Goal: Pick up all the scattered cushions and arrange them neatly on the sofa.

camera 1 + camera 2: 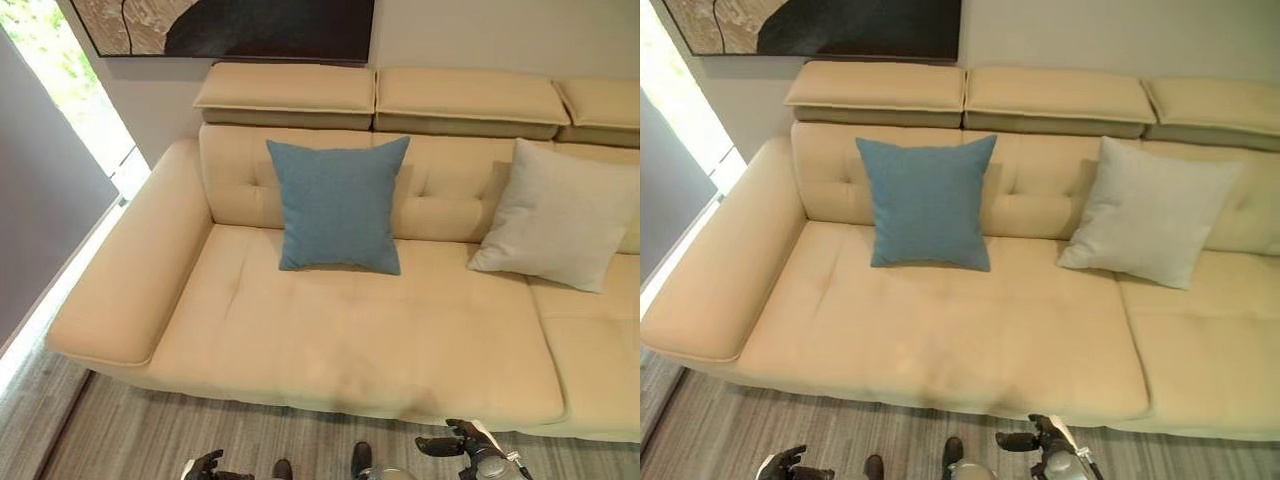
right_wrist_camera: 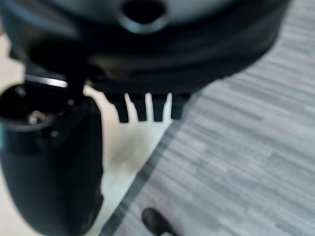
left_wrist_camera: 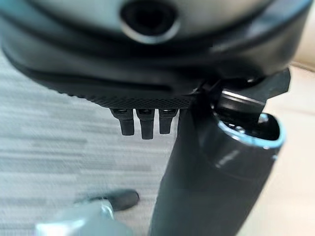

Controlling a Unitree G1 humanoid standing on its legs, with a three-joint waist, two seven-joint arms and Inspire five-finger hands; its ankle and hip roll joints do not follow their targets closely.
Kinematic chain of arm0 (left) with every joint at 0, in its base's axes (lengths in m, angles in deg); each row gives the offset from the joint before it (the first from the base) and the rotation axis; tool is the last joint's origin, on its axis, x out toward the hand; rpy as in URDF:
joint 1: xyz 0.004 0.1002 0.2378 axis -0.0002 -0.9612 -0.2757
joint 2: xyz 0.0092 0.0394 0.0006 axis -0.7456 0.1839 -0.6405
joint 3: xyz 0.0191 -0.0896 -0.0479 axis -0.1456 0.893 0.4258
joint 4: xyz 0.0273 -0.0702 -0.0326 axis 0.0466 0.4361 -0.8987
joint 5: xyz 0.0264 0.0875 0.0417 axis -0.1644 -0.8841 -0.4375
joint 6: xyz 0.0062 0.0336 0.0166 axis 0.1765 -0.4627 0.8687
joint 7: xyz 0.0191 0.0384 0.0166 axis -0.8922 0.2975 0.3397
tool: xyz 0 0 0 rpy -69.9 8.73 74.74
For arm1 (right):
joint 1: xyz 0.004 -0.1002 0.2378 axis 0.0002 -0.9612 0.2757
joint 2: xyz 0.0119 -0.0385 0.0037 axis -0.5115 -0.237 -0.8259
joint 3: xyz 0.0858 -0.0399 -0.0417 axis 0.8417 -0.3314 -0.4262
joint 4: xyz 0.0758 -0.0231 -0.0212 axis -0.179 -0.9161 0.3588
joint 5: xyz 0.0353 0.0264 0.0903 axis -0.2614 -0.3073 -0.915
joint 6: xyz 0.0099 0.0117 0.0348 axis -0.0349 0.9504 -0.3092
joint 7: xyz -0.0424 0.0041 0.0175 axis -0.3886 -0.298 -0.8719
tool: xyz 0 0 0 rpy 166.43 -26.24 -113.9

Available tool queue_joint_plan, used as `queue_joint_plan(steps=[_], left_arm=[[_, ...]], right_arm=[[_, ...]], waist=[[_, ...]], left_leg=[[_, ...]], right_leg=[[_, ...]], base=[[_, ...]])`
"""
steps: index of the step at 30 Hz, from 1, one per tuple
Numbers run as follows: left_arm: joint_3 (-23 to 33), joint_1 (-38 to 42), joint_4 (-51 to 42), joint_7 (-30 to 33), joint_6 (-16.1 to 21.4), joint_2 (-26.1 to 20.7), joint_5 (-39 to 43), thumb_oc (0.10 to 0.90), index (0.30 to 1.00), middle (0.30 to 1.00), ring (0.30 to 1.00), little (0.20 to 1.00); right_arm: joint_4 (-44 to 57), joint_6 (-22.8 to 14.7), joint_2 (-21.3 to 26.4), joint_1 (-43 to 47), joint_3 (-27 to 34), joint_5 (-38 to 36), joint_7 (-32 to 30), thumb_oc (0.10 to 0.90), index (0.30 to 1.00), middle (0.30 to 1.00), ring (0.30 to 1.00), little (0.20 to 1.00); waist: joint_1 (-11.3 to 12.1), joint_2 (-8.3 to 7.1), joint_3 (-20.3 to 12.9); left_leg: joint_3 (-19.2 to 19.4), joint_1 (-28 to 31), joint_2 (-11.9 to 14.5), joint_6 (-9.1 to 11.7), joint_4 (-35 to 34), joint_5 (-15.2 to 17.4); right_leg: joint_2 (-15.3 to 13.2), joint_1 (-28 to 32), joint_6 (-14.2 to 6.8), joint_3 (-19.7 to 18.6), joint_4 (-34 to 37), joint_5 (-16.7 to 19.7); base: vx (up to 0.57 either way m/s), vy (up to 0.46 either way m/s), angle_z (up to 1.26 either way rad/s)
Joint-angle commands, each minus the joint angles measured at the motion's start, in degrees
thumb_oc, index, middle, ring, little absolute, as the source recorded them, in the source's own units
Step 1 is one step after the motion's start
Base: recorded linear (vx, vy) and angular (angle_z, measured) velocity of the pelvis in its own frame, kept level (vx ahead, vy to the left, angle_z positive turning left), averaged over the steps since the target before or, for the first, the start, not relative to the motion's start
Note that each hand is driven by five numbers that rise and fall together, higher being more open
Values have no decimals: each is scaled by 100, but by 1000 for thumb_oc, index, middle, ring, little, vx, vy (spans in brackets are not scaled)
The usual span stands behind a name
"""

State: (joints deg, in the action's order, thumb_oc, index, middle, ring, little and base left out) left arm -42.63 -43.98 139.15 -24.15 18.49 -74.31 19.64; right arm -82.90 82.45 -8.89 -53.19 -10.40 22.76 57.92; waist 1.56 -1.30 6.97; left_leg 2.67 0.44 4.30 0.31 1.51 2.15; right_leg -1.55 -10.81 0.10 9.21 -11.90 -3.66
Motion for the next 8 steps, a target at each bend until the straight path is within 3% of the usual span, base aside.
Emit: queue_joint_plan(steps=[1, 8], left_arm=[[199, 2, 37, 164, 130, -213, -53, 800, 900, 900, 900, 900], [113, 22, 111, 158, 97, -185, -68, 800, 900, 900, 900, 900]], right_arm=[[-135, -83, 54, 211, -155, -58, -214, 800, 900, 900, 900, 900], [-275, -79, 12, 160, -125, -153, -272, 800, 900, 900, 900, 900]], waist=[[-50, -217, -130], [-86, -208, -172]], left_leg=[[-109, -138, -553, -129, -137, 354], [-186, 31, -485, -41, -401, 198]], right_leg=[[-476, 1078, -709, -110, 967, -62], [-391, 1284, -668, -9, 1173, -81]], base=[[11, -78, -2], [19, -50, 2]])
